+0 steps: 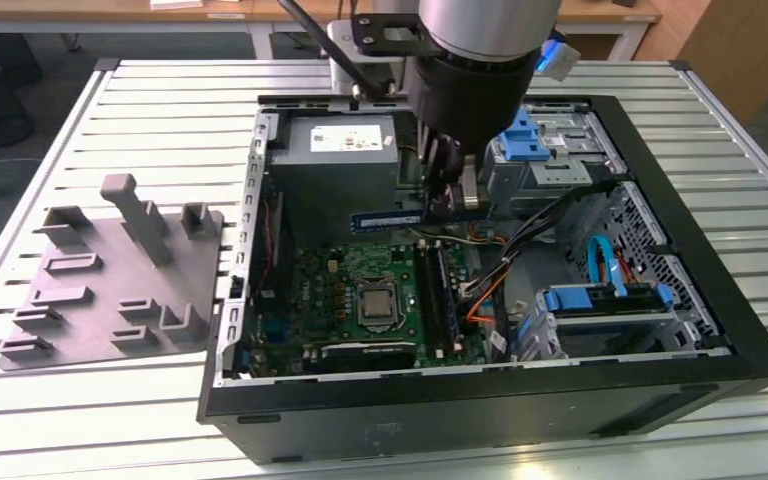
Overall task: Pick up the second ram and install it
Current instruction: 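Pick up the second ram and move it above second insertion slot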
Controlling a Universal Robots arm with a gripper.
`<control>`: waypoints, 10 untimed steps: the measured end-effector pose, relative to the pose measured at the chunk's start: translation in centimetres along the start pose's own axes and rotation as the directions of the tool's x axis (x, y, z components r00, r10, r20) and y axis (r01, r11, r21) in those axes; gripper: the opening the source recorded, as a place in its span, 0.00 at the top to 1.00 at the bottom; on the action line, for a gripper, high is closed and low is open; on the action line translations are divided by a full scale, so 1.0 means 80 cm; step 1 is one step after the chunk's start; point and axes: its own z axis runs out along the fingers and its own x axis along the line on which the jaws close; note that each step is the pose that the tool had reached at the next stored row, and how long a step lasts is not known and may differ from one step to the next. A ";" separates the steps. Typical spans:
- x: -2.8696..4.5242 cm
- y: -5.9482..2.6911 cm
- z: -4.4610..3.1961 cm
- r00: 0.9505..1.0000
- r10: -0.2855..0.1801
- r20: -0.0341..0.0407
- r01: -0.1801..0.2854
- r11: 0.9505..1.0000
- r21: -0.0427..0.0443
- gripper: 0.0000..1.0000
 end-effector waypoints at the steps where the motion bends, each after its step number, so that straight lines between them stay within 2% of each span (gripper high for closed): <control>1: 0.0003 0.000 0.0021 1.000 0.011 0.000 -0.011 1.000 0.001 0.86; 5: 0.0008 -0.001 0.0107 0.998 0.070 0.002 -0.070 0.998 0.003 0.86; 10: 0.0015 -0.001 0.0218 0.998 0.070 0.002 -0.070 0.998 0.003 0.86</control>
